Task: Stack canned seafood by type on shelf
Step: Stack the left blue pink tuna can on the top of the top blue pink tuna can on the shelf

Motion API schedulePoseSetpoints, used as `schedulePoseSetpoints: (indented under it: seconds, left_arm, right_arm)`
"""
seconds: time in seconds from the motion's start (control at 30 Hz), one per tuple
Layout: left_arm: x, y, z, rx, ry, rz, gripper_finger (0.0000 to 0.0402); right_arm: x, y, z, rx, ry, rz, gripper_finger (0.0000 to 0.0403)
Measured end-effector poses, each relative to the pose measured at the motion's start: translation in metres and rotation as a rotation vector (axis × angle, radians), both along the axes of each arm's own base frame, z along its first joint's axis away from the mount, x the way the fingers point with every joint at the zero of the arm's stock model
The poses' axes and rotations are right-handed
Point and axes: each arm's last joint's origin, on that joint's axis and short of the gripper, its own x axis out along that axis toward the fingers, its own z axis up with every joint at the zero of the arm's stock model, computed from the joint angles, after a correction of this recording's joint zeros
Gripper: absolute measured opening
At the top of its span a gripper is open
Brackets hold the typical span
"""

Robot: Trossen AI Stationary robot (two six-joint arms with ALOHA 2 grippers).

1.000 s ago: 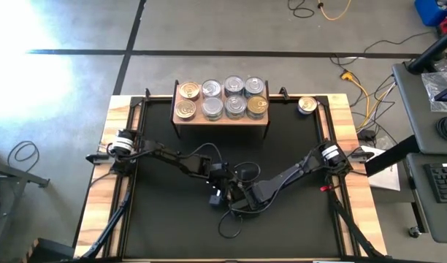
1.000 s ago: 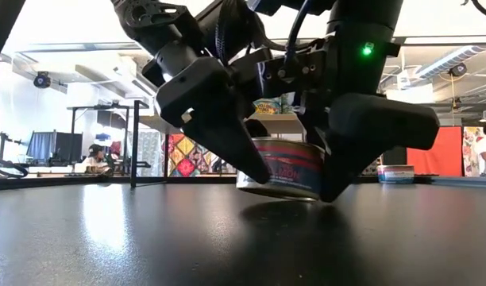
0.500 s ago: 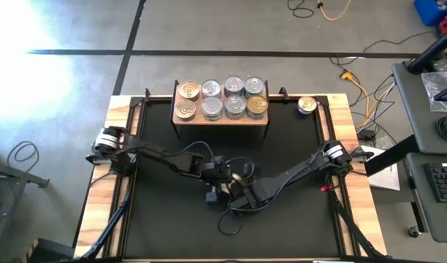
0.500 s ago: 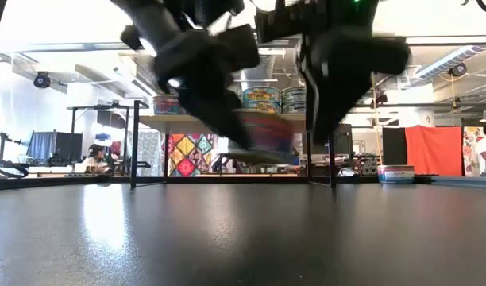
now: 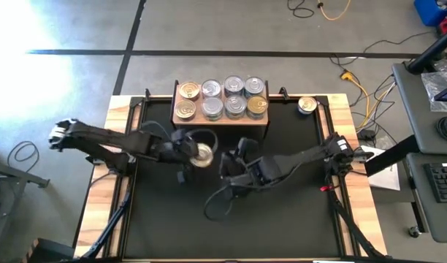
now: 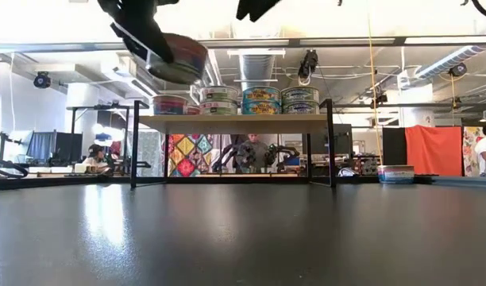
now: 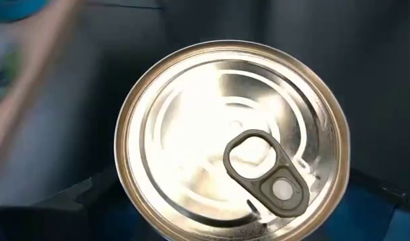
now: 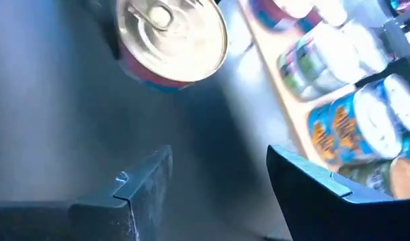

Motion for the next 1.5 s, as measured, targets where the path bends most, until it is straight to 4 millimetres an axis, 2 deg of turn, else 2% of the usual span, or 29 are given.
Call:
schedulePoseSetpoints:
  seconds: [0.2,0.37,0.47,0.63,0.8,0.93,1.0,1.13,1.3,1.5]
  left_arm:
    - [-0.043,0.042,0.043,-0.049,-0.096,0.138,0.0348]
    - [-0.067,0.093,0.074,-0.139,-0.21,0.265,0.0348]
    - [-0.08,0.127,0.079,-0.193,-0.201,0.343,0.0348]
    - [-0.094,0.177,0.078,-0.237,-0.092,0.481,0.0348]
    - [-0.095,0.22,0.087,-0.215,-0.033,0.551,0.0348]
    - [-0.083,0.235,0.095,-0.13,-0.029,0.372,0.0348]
    - [-0.078,0.239,0.093,-0.106,-0.017,0.245,0.0348]
    - [-0.074,0.243,0.086,-0.049,0.045,0.136,0.0348]
    - [-0.073,0.25,0.08,0.059,0.156,0.14,0.0348]
    - [-0.07,0.258,0.075,0.118,0.243,0.165,0.0348]
  right_arm:
    - [0.004,-0.011,0.026,0.013,-0.08,-0.013,0.0244]
    - [0.004,-0.013,0.038,-0.025,-0.065,0.054,0.0247]
    - [0.005,-0.02,0.043,-0.046,-0.052,0.073,0.0244]
    - [0.001,-0.028,0.046,-0.048,-0.015,0.058,0.024]
    - [-0.007,-0.031,0.048,-0.061,0.035,0.06,0.0248]
    - [-0.007,-0.039,0.048,-0.073,0.054,0.055,0.0253]
    - [-0.006,-0.043,0.049,-0.075,0.055,0.048,0.0254]
    - [-0.006,-0.049,0.05,-0.084,0.065,0.046,0.0248]
    - [-0.004,-0.059,0.05,-0.13,0.122,0.089,0.0239]
    - [0.002,-0.093,0.051,-0.195,0.181,0.097,0.0242]
